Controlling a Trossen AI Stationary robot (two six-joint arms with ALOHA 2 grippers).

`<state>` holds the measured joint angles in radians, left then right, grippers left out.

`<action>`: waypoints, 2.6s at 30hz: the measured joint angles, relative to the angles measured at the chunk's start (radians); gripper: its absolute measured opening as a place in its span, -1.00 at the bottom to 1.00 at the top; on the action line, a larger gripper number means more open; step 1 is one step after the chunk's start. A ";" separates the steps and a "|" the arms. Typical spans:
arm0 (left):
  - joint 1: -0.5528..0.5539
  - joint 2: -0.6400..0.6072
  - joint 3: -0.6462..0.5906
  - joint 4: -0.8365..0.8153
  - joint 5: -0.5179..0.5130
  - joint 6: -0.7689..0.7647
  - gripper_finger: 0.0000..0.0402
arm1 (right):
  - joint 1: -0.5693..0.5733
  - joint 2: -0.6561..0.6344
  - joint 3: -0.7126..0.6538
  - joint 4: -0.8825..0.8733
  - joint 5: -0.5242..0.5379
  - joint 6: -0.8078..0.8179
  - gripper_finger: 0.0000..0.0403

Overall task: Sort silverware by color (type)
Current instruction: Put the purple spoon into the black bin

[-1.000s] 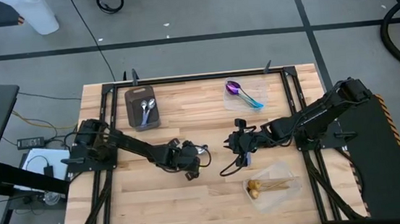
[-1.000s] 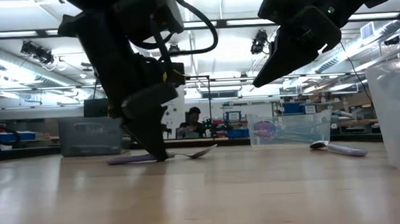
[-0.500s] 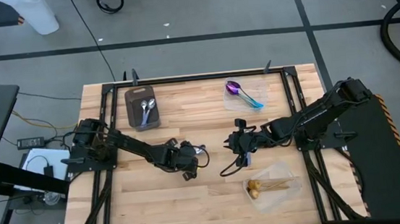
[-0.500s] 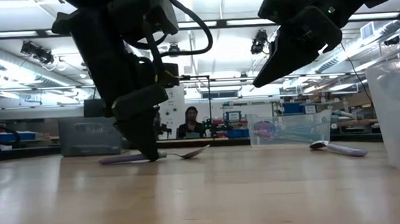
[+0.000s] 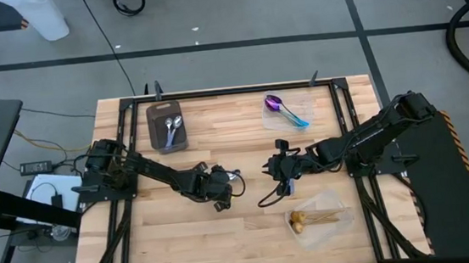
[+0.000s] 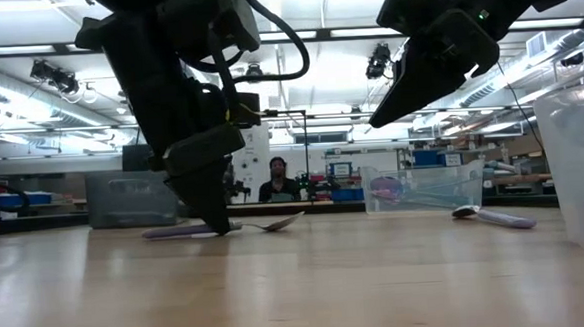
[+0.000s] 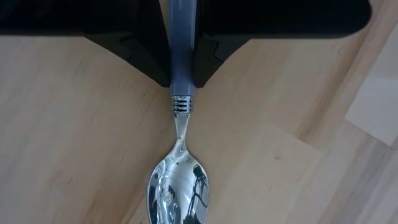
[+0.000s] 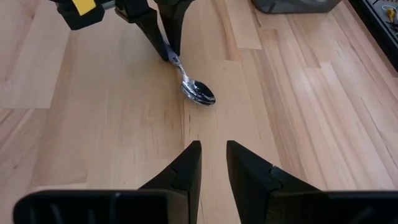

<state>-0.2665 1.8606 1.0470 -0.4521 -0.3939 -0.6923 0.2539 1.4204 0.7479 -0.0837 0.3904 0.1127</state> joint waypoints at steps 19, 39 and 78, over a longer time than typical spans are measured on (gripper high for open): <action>0.000 -0.002 0.002 -0.003 -0.002 -0.009 -0.72 | 0.060 -0.029 0.000 -0.014 0.581 -0.064 -0.57; -0.001 -0.004 0.003 -0.071 -0.051 -0.046 -0.72 | 0.063 -0.027 0.000 -0.031 0.488 -0.043 -0.57; 0.000 -0.111 0.003 -0.168 -0.079 -0.049 -0.72 | 0.063 -0.027 0.000 -0.045 0.451 -0.026 -0.57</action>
<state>-0.2661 1.7494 1.0496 -0.6198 -0.4733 -0.7418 0.3168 1.3933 0.7483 -0.1289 0.8417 0.0868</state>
